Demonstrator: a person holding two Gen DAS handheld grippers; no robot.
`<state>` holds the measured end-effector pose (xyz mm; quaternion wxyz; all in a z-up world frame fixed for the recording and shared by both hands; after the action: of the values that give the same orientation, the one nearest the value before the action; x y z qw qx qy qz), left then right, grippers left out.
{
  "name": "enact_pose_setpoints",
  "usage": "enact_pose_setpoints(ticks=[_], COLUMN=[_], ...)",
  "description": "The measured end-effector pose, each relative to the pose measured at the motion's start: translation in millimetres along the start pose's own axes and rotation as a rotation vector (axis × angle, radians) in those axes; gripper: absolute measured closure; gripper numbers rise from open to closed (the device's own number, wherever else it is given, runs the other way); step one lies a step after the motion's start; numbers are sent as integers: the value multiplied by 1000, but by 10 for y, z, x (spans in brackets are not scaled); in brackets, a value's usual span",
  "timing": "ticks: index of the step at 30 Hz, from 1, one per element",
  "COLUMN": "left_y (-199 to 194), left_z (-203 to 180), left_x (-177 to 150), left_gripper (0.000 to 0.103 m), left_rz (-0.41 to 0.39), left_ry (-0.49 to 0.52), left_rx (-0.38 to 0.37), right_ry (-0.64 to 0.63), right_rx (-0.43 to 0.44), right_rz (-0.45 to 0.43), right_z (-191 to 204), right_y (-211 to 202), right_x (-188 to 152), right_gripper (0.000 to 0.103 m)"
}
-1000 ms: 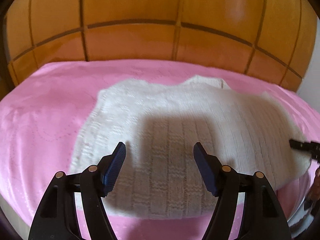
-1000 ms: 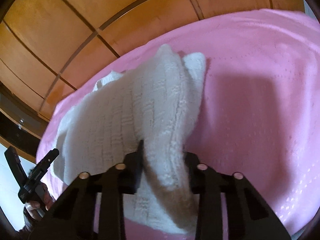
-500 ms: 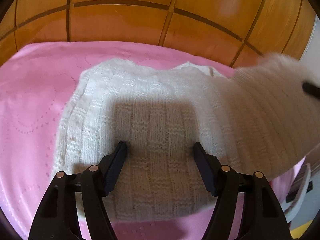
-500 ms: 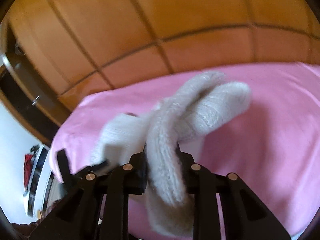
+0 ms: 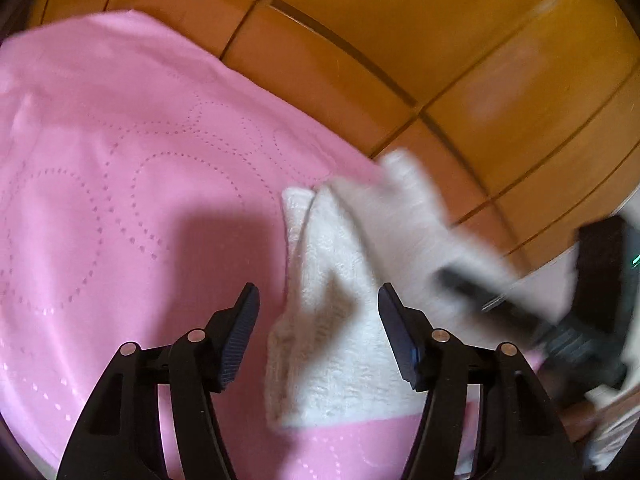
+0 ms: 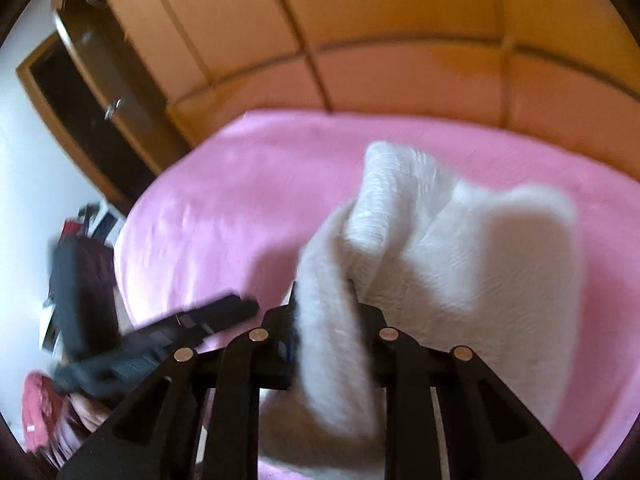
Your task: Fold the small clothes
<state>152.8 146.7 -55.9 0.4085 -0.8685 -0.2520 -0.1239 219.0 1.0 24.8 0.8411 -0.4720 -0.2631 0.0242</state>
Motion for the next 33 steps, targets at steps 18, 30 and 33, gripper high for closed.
enact_pose_setpoints(ticks=[18, 30, 33], left_y=[236, 387, 325], left_z=[-627, -212, -322], left_x=[170, -189, -198], left_gripper=[34, 92, 85], left_rz=[126, 61, 4], left_ry=[27, 102, 149], left_rx=[-194, 244, 326], right_ry=[96, 15, 6], right_rx=[-139, -134, -126], right_rz=[-158, -104, -95], right_z=[-930, -557, -552], right_y=[-892, -162, -221], right_x=[-1004, -1110, -1057], right_gripper=[47, 46, 44])
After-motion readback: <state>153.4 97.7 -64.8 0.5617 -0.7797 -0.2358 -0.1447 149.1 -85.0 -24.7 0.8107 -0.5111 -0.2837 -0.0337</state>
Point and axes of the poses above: each gripper's, at about its wrist camera, not at the fingertips, and y roughly the way its jaws point, z to its left, x to its top, the point moved 4 cm from there along y, roughly the way its jaws point, and after that the axes turned 7 degrees about z, right-handed, at the moved point
